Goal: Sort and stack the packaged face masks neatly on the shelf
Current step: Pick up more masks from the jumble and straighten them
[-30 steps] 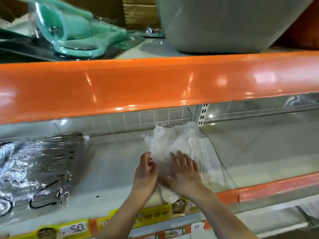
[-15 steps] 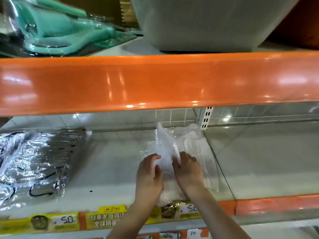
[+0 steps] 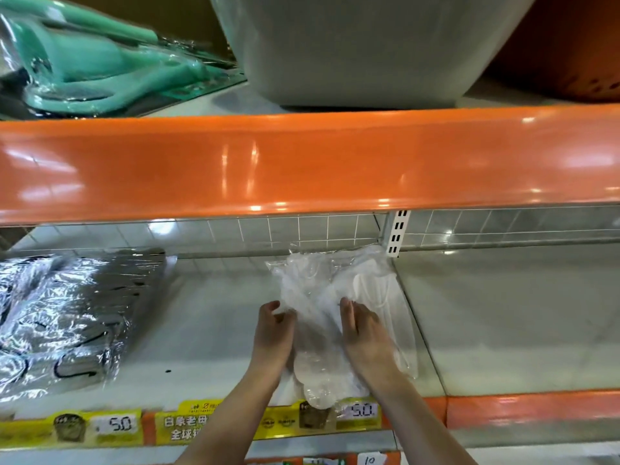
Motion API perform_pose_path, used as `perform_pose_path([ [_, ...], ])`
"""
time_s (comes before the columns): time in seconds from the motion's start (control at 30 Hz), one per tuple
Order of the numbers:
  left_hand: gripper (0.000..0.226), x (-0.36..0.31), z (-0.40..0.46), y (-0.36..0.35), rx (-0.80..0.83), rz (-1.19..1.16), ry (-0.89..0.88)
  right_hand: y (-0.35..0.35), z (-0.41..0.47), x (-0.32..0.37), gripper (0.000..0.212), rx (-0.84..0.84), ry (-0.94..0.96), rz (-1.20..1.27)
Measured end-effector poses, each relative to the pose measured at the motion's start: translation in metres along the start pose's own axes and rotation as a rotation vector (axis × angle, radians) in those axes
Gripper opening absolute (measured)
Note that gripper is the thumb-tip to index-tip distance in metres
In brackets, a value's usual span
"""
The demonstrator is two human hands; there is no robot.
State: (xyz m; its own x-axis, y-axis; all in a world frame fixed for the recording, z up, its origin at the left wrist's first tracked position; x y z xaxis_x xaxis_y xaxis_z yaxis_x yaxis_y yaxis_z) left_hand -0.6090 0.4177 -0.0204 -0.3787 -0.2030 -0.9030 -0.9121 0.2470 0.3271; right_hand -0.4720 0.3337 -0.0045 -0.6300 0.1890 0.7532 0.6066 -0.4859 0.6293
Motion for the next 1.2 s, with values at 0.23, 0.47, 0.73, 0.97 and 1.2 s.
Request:
perform_pose_path([
  [0.23,0.025,-0.008,-0.02,-0.021,0.133,-0.094,-0.094,-0.01,-0.009,-0.01,0.067,0.149,0.057,-0.364],
  [0.47,0.05,-0.022,-0.032,-0.028,0.221,-0.033,-0.219,-0.008,-0.01,-0.011,0.08,0.292,0.005,-0.335],
  [0.73,0.054,-0.003,-0.027,-0.026,0.106,0.205,-0.184,0.008,-0.009,-0.016,0.031,0.058,-0.139,-0.195],
  [0.97,0.045,-0.01,-0.035,-0.036,0.264,0.296,-0.278,0.012,-0.011,-0.018,0.021,-0.017,-0.123,-0.117],
  [1.2,0.04,-0.017,-0.052,-0.045,0.393,0.293,-0.45,0.014,-0.013,-0.024,0.021,-0.051,-0.153,-0.051],
])
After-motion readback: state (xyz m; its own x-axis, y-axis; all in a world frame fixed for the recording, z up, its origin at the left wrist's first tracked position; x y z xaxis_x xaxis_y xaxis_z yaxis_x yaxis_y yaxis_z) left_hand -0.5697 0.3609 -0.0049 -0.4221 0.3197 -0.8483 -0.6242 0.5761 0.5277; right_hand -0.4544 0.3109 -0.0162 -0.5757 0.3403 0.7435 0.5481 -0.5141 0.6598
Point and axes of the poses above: each hand's wrist, its own z-axis towards the middle knuckle, its own y-axis out of the back of the hand, x = y × z, the point moved 5 cm from there along z, towards the middle knuckle, and after that the axes turned 6 degrees about y, right-handed, at the moved point
